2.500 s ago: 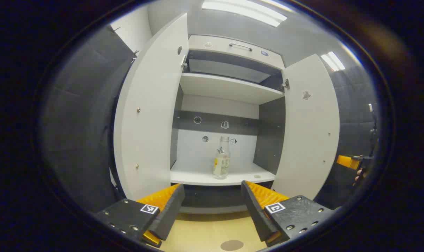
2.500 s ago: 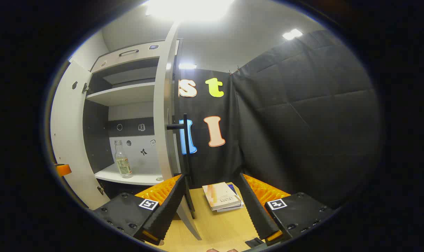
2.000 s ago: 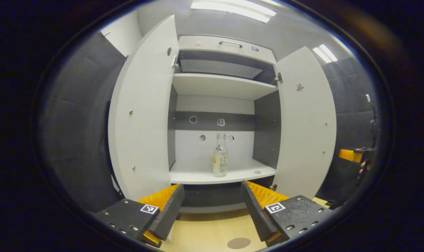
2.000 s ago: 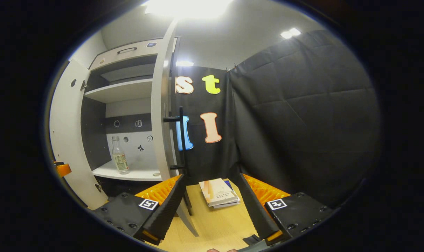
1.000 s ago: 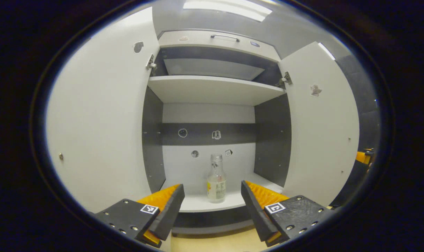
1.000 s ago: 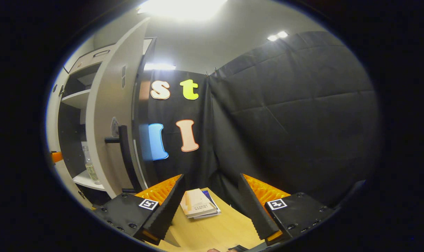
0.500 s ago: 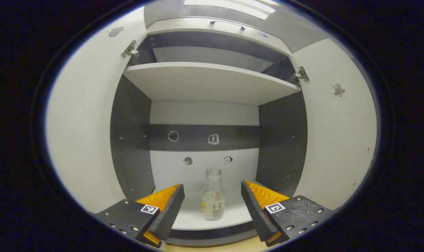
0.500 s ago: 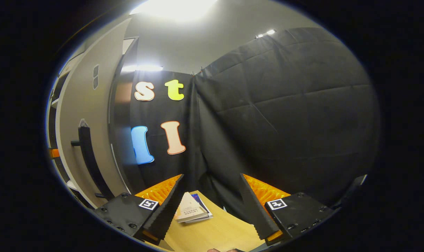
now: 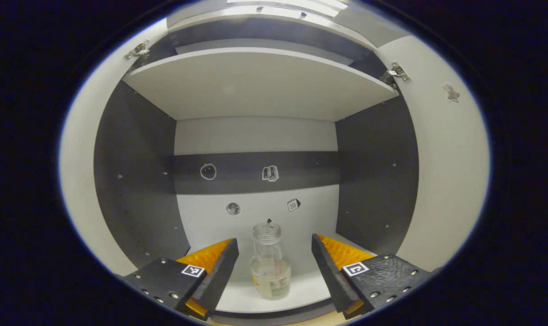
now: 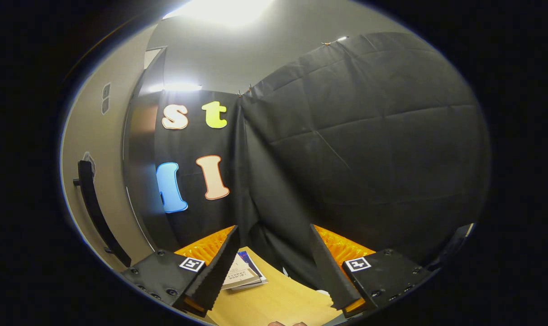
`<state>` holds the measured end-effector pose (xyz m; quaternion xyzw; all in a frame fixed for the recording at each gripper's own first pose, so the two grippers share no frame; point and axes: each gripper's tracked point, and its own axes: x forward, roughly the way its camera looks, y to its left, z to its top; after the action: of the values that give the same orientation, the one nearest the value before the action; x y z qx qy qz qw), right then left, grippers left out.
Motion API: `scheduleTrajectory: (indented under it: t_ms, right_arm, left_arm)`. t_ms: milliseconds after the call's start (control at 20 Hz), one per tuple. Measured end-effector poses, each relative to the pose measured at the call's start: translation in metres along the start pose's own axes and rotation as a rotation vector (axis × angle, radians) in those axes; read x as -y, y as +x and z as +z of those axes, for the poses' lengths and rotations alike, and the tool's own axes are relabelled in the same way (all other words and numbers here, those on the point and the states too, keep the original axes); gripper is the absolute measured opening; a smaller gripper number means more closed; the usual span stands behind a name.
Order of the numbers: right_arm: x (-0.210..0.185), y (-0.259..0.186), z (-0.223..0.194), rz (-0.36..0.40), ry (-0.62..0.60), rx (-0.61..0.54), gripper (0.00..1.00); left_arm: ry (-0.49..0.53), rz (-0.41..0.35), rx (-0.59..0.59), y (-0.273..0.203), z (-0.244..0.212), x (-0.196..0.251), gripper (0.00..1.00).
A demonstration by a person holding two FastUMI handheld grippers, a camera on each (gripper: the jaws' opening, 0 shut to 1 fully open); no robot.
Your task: Grasp the bottle in the cabinet with the left hand and place it on the coaster, then close the right door with the right hand and the left door with the left hand.
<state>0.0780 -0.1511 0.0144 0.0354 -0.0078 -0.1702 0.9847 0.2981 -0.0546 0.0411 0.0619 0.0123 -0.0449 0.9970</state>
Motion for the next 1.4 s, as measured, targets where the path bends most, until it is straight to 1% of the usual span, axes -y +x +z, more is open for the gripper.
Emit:
scheduleTrajectory:
  t_ms: [150,200,450,500,550,600,700,750,800,850,900,950,1000,1100,1150,1400]
  right_arm:
    - [-0.004,0.005,-0.013,0.036,-0.001,-0.044,0.95]
    - [-0.003,0.007,-0.02,0.041,0.006,-0.063,0.97]
    - [-0.005,0.015,-0.029,0.047,0.015,-0.096,0.97]
    - [-0.007,0.016,-0.029,0.051,0.012,-0.098,0.97]
    - [-0.009,0.017,-0.028,0.06,0.012,-0.097,0.97]
    - [-0.011,0.017,-0.027,0.071,0.015,-0.093,0.97]
    - [-0.016,0.017,-0.023,0.086,0.034,-0.083,0.97]
    - [-0.018,0.018,-0.022,0.089,0.042,-0.079,0.97]
    - [-0.017,0.02,-0.023,0.088,0.046,-0.075,0.97]
    - [-0.018,0.021,-0.022,0.085,0.046,-0.075,0.97]
    - [-0.018,0.021,-0.023,0.084,0.044,-0.078,0.97]
    - [-0.018,0.021,-0.024,0.086,0.042,-0.08,0.97]
    - [-0.019,0.018,-0.024,0.089,0.041,-0.08,0.97]
    - [-0.021,0.018,-0.025,0.098,0.05,-0.081,0.97]
    - [-0.022,0.018,-0.025,0.1,0.056,-0.083,0.97]
    - [-0.027,0.014,-0.026,0.11,0.075,-0.082,0.97]
  left_arm:
    - [0.006,0.01,-0.012,0.011,-0.005,-0.005,0.94]
    - [0.008,0.014,-0.015,0.016,-0.007,-0.007,0.94]
    - [-0.003,-0.002,-0.016,0.034,-0.013,-0.011,0.94]
    - [-0.008,-0.008,-0.021,0.036,-0.014,-0.01,0.9]
    - [-0.01,-0.012,-0.022,0.039,-0.016,-0.01,0.9]
    - [-0.013,-0.022,-0.026,0.041,-0.017,-0.008,0.94]
    - [-0.025,-0.047,-0.029,0.046,-0.02,-0.005,0.87]
    - [-0.029,-0.059,-0.027,0.045,-0.021,-0.003,0.87]
    - [-0.031,-0.023,-0.008,0.043,-0.016,-0.011,0.87]
    - [-0.038,0.006,0.011,0.051,-0.015,-0.015,0.72]
    - [-0.039,-0.015,-0.004,0.049,-0.019,-0.012,0.57]
    - [-0.033,-0.018,-0.012,0.047,-0.021,-0.012,0.43]
    - [-0.023,-0.011,-0.009,0.046,-0.018,-0.013,0.42]
    - [-0.013,-0.028,-0.026,0.042,-0.017,-0.006,0.41]
    - [-0.015,-0.044,-0.031,0.038,-0.018,-0.002,0.37]
    - [-0.009,-0.076,-0.009,0.015,-0.002,0.005,0.36]
